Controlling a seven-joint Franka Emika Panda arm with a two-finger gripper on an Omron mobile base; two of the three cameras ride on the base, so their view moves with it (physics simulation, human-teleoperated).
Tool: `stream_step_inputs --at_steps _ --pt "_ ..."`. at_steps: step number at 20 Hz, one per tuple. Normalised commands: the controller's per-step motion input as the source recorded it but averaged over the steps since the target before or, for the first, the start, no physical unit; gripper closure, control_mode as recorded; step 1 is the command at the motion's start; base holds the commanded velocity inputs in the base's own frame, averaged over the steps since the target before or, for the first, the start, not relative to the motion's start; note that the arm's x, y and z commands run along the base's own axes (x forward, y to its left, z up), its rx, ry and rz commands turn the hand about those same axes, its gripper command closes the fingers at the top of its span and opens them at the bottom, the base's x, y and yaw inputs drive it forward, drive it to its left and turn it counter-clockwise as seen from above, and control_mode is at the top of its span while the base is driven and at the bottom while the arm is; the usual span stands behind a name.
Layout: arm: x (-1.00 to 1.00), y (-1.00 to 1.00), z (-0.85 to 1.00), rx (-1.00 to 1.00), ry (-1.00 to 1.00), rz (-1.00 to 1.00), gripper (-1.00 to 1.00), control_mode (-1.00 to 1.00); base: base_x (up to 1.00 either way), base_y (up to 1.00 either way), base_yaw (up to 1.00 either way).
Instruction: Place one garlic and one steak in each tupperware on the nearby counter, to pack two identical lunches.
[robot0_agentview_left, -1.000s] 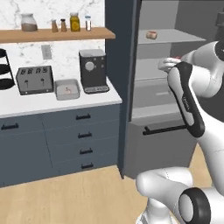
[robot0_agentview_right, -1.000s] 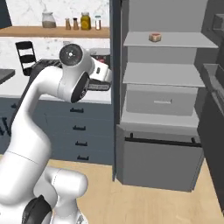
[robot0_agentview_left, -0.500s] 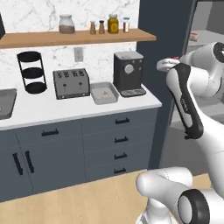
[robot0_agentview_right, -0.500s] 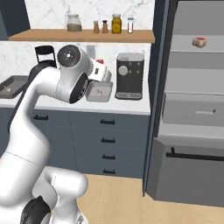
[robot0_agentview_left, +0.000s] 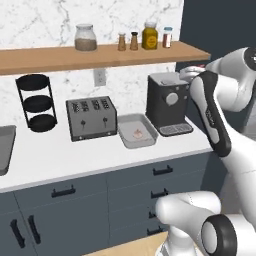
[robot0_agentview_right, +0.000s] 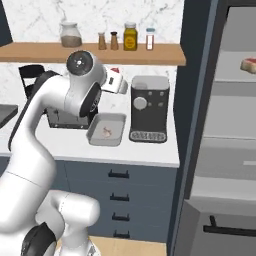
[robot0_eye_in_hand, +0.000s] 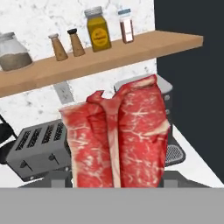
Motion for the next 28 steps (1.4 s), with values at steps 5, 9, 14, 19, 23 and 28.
stream_step_inputs --at_steps 5,9,14,19,23,28 --pt "0.00 0.00 0.00 0.00 0.00 0.00 1.00 1.00 0.85 0.03 0.00" --pt "0.00 0.01 -0.50 -0.12 0.24 0.00 1.00 -1.00 0.27 0.00 0.00" --pt "0.09 0.53 -1.00 -0.25 0.63 0.01 1.00 -1.00 0.00 0.00 0.00" --pt "0.43 0.67 -0.79 0.02 0.28 0.00 1.00 -1.00 0.00 0.00 0.00" --pt "0.42 0.42 -0.81 0.28 0.19 0.00 1.00 -1.00 0.00 0.00 0.00" --pt "0.77 0.25 -0.94 0.00 0.20 0.00 1.00 -1.00 0.00 0.00 0.00"
